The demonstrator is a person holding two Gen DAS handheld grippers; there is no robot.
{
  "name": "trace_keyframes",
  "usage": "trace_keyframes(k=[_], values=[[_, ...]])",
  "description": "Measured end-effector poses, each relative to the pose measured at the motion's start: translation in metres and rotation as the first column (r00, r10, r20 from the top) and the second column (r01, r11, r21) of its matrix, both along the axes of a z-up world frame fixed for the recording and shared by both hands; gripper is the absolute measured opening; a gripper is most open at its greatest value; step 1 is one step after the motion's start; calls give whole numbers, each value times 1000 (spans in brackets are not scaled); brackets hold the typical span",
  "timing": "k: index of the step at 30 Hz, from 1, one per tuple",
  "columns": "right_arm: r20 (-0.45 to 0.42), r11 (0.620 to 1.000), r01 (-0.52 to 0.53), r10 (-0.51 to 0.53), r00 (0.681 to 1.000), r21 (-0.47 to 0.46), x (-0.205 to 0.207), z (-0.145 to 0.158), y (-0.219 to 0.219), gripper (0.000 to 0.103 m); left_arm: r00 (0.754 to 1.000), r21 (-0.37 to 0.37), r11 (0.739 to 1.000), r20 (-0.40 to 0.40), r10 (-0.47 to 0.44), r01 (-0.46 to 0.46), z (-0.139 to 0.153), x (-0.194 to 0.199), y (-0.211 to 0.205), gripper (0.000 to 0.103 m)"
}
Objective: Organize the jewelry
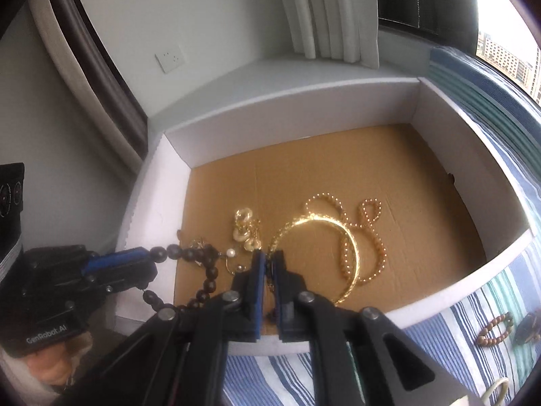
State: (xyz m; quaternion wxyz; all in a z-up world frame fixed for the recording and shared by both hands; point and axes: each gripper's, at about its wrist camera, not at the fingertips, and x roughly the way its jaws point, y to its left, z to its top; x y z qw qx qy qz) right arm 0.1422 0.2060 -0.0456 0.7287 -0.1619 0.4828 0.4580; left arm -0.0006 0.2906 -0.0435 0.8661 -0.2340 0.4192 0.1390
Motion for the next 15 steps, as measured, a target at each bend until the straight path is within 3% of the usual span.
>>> trace_keyframes(k=[3,5,6,7,11,15], values=[[-42,1000,18,-17,999,8,4,-5,-2,8,1000,27,1000,-25,4,-4,-6,1,0,13],[-51,999,39,-38,998,16,3,0,-6,26,999,30,999,-30,18,-17,-4,0,1,28],[-48,998,52,-50,998,33,3,5,-11,40,999,28,999,-21,26,-25,-1,-1,4,43],[-42,997,63,-60,997,55,2,10,-15,44,999,30,999,-7,36,-36,3,-3,5,54],[21,985,91,-95,995,149,-1,41,-39,45,996,32,997,51,75,-77,21,-14,11,63],[95,972,110,-132,987,209,-13,63,-76,61,991,36,995,97,91,-95,31,-24,8,70]])
